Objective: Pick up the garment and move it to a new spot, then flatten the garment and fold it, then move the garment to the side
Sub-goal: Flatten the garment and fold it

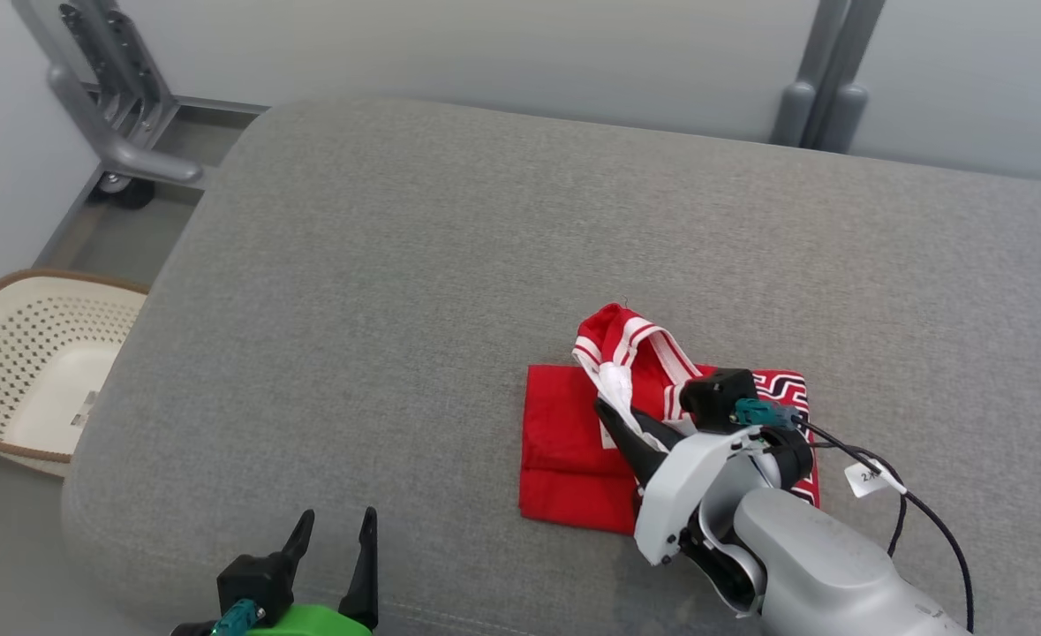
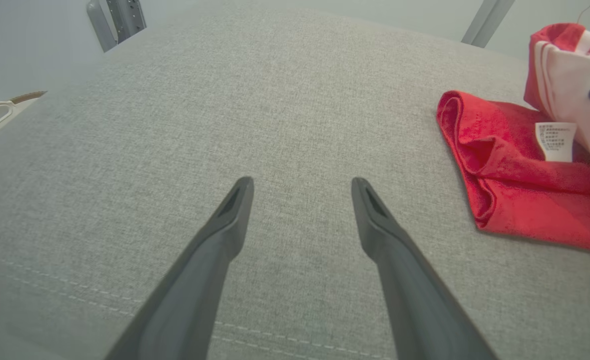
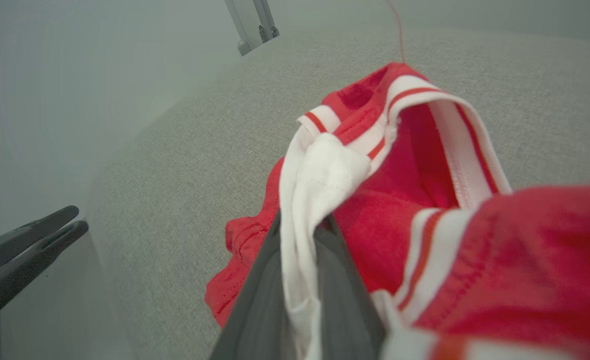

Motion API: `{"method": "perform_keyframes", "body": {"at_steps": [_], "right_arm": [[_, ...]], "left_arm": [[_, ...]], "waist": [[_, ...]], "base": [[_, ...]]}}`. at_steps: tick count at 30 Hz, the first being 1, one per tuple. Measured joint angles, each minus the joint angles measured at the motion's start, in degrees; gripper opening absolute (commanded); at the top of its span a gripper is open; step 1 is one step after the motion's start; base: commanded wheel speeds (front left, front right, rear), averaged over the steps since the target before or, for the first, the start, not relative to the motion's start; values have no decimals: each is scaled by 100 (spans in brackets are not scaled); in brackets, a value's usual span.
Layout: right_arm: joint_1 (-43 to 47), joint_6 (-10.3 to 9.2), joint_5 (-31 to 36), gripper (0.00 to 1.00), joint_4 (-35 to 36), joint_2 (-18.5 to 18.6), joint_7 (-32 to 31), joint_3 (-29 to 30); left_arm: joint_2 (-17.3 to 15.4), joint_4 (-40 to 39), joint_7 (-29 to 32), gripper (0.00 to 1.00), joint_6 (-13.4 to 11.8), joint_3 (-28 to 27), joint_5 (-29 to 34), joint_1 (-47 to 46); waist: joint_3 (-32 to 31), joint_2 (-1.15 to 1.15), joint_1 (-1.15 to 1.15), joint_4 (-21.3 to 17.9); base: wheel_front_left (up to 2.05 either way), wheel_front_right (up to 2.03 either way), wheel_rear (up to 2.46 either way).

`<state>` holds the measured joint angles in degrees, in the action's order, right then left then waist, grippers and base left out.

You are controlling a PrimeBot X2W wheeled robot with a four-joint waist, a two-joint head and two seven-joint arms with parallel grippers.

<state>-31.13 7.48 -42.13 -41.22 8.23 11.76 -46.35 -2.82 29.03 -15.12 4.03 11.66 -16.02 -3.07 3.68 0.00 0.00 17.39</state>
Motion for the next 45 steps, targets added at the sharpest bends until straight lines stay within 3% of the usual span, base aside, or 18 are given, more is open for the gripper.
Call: {"method": "perform_keyframes", "body": {"at_steps": [2,3,10,17,21,26,34,41,42,44,45], "right_arm": [[-109,0,-56,63,-209,-138,54,-48],[-155,0,-108,100,-292,-204,93,-77],[-395,3,-516,100,180,-252,301,-130],[75,2,-44,100,1067,339,328,1748],[626,0,320,100,1136,524,328,2179],[1213,0,501,100,1635,525,328,1950],[1386,1,554,100,1962,458,328,1121],[923,1,778,100,1001,244,328,770],[856,1,835,89,811,201,328,761],[731,1,928,55,576,83,328,693],[672,1,981,45,501,19,328,644]], "left_arm": [[0,45,0,100,0,-42,55,55],[-1,60,0,100,0,-71,66,81],[-4,2,-1,100,-29,-333,84,216],[-1,-174,0,100,-46,-471,97,212],[-1,-216,0,100,-25,-475,99,190],[-1,-254,0,100,-24,-389,32,164],[0,-227,0,100,-24,-341,1,151],[1,-204,0,100,-33,-321,0,157],[-1,-205,0,100,-34,-324,0,159],[-1,-209,0,100,-34,-333,0,164],[0,-209,0,100,-34,-343,0,166]], "waist": [[3,0,0,173],[6,0,0,249],[18,0,0,412],[4,0,0,11],[-9,0,0,-230],[8,0,0,-437],[28,0,0,-353],[-3,0,0,-122],[-12,0,0,-94],[-28,0,0,-39],[-35,0,0,-16]], "base": [[0,0,0],[0,0,0],[0,0,0],[0,0,0],[0,0,0],[0,0,0],[0,0,0],[0,0,0],[0,0,0],[0,0,0],[0,0,0]]}}
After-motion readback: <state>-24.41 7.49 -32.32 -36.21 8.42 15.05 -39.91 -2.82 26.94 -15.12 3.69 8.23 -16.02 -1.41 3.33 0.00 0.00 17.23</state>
